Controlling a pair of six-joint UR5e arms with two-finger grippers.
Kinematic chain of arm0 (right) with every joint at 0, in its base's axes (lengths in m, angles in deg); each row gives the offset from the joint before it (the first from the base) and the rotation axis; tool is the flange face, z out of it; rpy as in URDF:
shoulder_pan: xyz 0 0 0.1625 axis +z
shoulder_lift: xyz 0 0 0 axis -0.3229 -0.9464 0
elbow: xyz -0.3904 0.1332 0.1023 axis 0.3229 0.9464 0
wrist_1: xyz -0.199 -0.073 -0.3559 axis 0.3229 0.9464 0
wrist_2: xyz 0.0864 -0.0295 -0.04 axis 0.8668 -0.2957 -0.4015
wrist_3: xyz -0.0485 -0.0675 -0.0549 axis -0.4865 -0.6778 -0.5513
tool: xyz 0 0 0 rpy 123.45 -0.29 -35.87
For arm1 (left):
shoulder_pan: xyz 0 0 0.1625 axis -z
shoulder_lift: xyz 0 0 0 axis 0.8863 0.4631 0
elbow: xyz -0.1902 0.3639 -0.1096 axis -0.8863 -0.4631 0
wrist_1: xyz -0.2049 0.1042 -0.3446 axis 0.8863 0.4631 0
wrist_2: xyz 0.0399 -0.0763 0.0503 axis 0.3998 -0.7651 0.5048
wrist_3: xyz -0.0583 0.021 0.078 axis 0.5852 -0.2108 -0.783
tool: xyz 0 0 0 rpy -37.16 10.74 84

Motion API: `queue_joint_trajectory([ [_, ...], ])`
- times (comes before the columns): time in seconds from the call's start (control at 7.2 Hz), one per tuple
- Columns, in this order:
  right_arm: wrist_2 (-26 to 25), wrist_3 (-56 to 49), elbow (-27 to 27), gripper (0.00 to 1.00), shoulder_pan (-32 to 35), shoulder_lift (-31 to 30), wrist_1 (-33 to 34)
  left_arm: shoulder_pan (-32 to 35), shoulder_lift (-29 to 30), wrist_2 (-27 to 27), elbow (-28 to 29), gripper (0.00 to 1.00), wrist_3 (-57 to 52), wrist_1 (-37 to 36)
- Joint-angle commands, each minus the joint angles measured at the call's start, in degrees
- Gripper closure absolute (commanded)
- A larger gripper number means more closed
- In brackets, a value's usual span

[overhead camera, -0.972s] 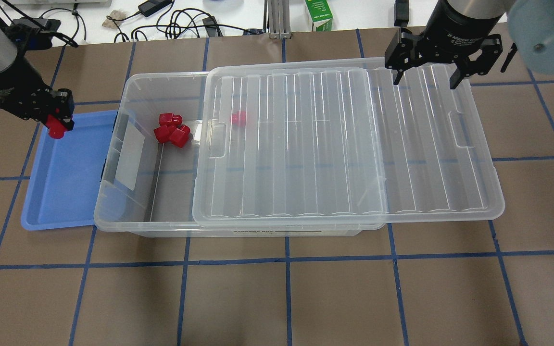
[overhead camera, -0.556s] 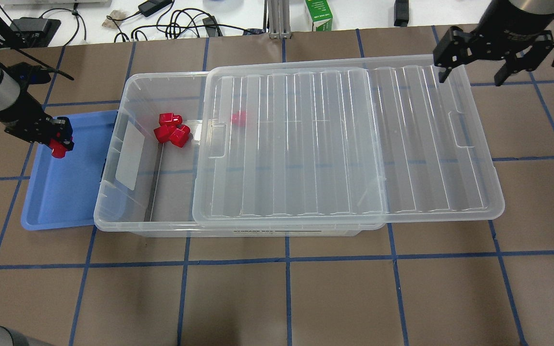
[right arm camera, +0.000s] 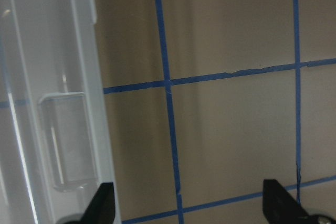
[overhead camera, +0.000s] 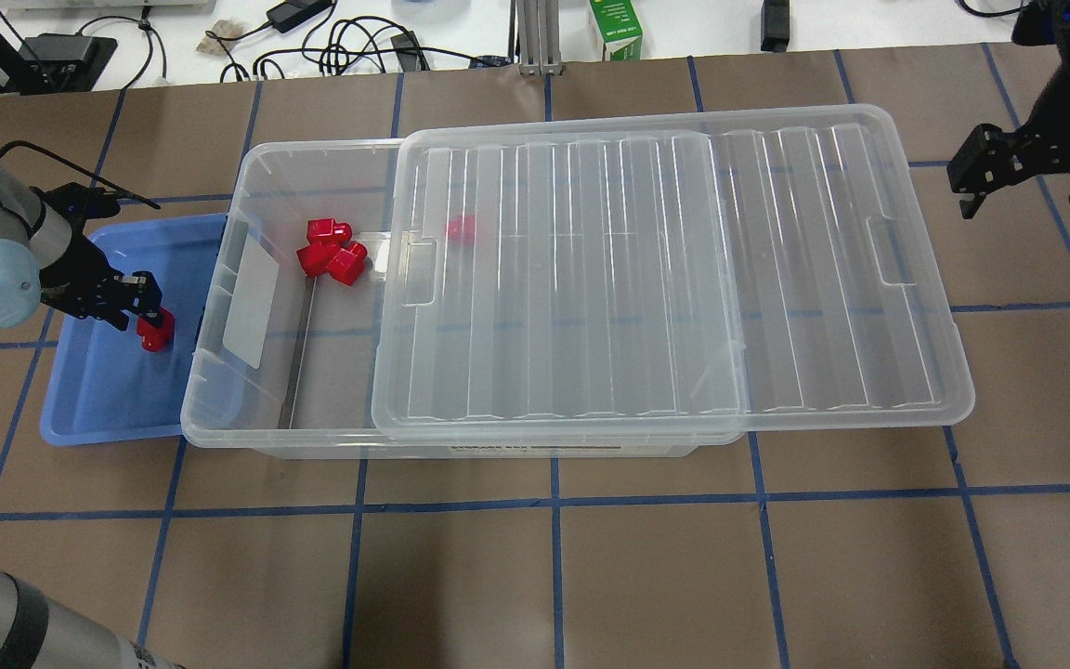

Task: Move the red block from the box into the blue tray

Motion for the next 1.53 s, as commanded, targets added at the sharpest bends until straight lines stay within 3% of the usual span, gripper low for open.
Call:
queue_joint_trajectory([
  [0.0,-2.6,-0.9,-6.1,0.0,-0.9,0.4,4.4,0.9,-1.9,0.2,0.6,0.0,0.4,1.1],
  [0.14,-2.0,-1.0,-8.5,0.0,-0.9,0.4,7.2,2.5,-4.7,0.3,2.4,0.0,0.5,5.2],
  [0.56,-1.9,-0.7,-8.7,0.0,0.8,0.8,7.3,11.9,-11.9,0.9,15.1,0.0,9.7,27.5],
  [1.11,6.1,0.0,-8.2,0.0,6.0,1.6,7.7,31.4,-17.3,1.7,15.8,0.0,28.0,29.3],
  [1.39,6.8,3.0,-7.8,0.0,10.5,1.6,7.8,33.1,-20.7,1.4,15.7,0.0,28.0,32.1],
])
